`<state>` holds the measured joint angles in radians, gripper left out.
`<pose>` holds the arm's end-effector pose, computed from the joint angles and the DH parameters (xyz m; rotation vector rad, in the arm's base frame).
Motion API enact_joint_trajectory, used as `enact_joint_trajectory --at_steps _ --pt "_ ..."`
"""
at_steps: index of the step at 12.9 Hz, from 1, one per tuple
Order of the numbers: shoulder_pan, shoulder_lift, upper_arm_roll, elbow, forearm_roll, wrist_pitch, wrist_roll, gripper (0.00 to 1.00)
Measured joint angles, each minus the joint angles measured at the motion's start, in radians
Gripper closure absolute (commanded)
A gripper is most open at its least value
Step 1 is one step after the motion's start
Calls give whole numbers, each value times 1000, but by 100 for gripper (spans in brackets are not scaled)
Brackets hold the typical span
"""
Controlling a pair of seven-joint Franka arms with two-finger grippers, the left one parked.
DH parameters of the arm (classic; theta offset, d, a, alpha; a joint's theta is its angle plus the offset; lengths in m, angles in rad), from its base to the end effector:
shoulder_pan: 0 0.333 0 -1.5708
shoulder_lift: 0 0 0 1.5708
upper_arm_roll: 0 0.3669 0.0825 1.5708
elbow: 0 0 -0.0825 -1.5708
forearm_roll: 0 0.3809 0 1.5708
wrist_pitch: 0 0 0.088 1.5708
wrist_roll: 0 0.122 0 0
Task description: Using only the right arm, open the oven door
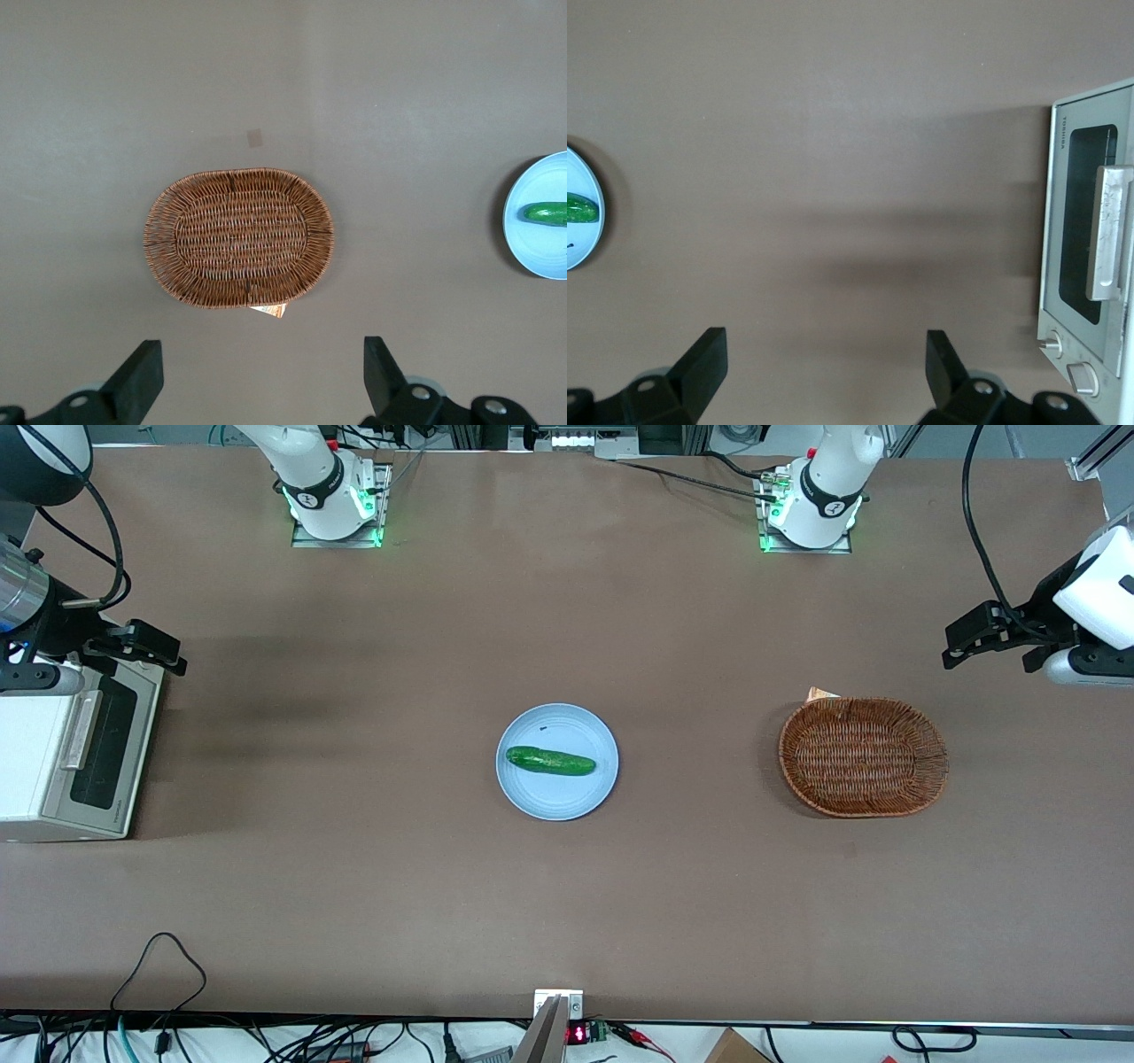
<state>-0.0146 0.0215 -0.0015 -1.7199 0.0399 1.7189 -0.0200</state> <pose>0.5650 -0.0048 0.5908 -3.1016 0.0038 0.0338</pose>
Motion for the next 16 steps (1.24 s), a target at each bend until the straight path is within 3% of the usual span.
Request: enact_joint_trajectory --at_steps 11,12,15,16 --pt "0 0 0 0 0 -20 0 2" --pt "0 0 0 0 0 -20 0 11" --pt "0 0 0 0 0 -21 0 86" --pt "0 0 0 0 1 -22 0 100"
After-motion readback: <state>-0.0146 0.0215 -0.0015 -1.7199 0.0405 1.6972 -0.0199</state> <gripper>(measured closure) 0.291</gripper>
